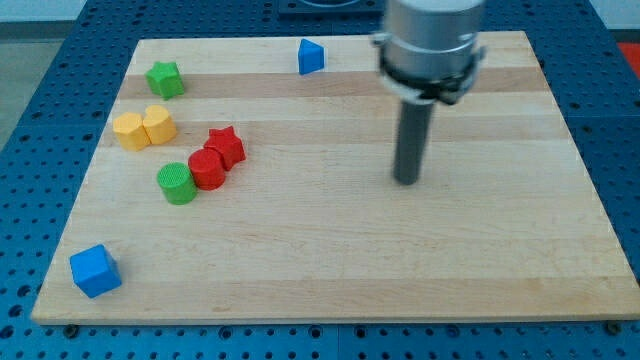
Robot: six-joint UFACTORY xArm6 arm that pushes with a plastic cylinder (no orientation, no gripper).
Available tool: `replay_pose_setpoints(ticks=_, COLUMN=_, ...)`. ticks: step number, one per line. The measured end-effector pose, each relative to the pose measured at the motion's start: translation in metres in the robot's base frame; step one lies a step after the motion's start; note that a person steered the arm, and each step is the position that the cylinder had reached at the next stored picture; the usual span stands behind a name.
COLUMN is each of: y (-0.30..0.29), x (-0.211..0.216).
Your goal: Move the blue triangle to the center
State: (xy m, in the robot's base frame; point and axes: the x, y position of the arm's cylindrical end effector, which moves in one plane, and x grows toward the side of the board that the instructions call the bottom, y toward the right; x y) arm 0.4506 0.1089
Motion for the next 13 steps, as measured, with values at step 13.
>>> replay_pose_setpoints(ticks=13, y=-0.061, x=-0.216)
